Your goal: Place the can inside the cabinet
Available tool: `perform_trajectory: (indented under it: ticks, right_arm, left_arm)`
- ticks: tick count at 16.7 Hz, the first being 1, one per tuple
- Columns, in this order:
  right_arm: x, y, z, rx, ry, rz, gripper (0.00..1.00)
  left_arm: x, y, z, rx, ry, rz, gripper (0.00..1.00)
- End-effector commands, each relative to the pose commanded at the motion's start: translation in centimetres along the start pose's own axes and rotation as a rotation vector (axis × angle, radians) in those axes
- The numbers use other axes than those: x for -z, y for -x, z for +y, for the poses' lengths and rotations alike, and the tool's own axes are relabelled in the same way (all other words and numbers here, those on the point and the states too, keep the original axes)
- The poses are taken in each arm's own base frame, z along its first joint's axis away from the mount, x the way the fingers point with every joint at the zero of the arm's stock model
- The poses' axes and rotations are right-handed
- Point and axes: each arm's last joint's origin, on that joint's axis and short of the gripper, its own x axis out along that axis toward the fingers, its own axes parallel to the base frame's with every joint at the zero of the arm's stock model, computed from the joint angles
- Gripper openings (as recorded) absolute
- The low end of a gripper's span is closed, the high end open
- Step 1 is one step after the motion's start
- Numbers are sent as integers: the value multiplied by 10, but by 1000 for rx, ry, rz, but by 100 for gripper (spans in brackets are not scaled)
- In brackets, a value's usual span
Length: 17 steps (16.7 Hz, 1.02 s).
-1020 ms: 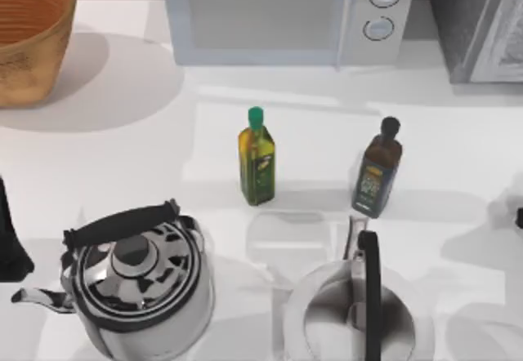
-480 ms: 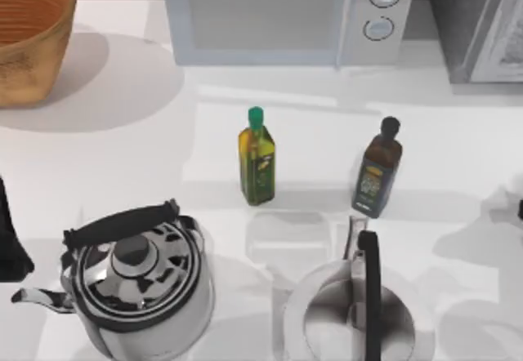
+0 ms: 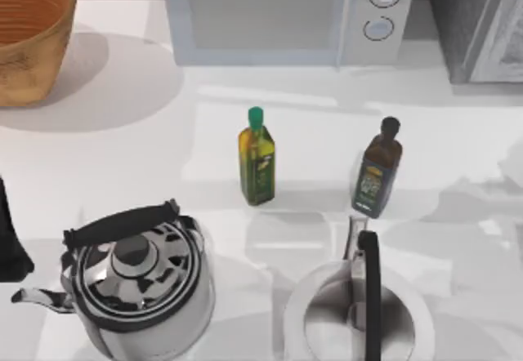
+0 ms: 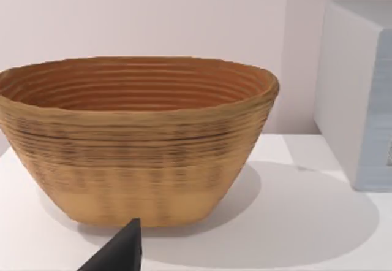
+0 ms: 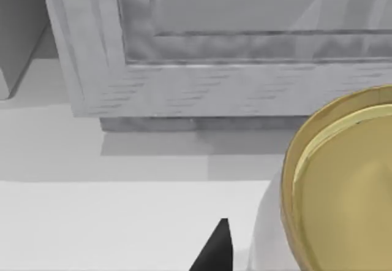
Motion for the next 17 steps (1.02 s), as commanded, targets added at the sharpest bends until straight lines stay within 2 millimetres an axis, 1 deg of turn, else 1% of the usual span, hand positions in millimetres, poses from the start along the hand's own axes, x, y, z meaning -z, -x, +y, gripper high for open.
perform_trajectory:
  ticks: [5,8,10,14,17]
  right_arm:
    - [-45,27,2,-2,0,12,0]
    - [-62,40,4,-3,4,-7,0]
    - [-65,43,4,-3,4,-11,0]
    - [-63,42,4,-2,2,-7,0]
    - [-63,54,6,-1,2,-21,0]
  left_arm:
    - [0,0,0,0,0,0,100]
    - [0,0,0,0,0,0,100]
    - [0,0,0,0,0,0,100]
    - [0,0,0,0,0,0,100]
    - [0,0,0,0,0,0,100]
